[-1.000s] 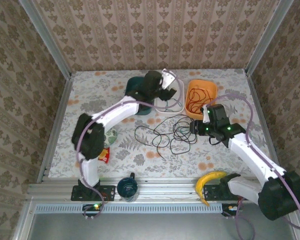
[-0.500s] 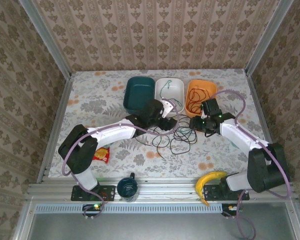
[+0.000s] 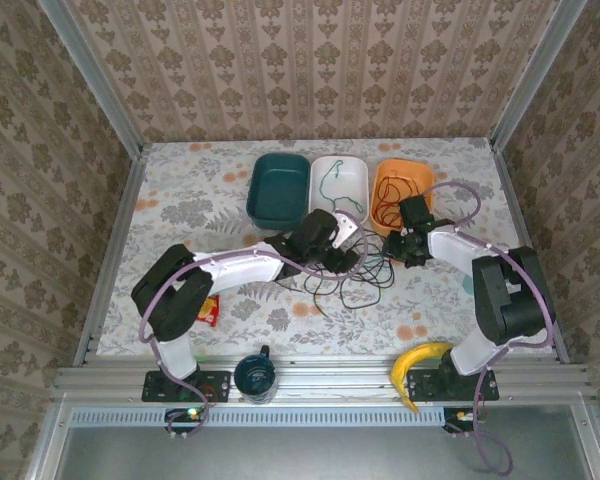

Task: Untangle the cables

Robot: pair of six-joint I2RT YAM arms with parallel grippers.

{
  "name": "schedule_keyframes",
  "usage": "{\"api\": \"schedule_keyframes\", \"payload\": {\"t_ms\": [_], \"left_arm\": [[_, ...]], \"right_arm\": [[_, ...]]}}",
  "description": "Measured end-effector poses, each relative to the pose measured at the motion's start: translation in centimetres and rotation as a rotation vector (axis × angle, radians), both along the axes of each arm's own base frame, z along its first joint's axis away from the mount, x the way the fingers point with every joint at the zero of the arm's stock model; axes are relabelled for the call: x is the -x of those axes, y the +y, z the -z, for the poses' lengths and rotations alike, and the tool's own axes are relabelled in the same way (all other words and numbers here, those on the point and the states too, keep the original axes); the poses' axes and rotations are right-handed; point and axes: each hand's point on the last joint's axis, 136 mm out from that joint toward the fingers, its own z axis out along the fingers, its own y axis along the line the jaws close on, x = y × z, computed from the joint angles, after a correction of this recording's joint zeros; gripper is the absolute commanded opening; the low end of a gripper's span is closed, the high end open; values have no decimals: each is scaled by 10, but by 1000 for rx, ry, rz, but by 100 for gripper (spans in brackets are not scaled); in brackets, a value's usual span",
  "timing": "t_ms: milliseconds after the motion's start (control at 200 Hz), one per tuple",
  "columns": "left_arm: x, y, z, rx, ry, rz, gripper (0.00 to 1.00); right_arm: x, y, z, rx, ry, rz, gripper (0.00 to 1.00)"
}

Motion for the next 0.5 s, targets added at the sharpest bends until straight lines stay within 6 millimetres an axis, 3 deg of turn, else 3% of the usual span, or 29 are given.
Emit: {"api": "schedule_keyframes", "payload": {"t_ms": [240,500], "left_arm": [[3,2,14,-22,36,-7,75],[5,2,35,-46,80,-21,72]], "right_arm": [[-14,2,1,-2,-35,4,0],[-11,1,-8,-10,-69,15,0]]}}
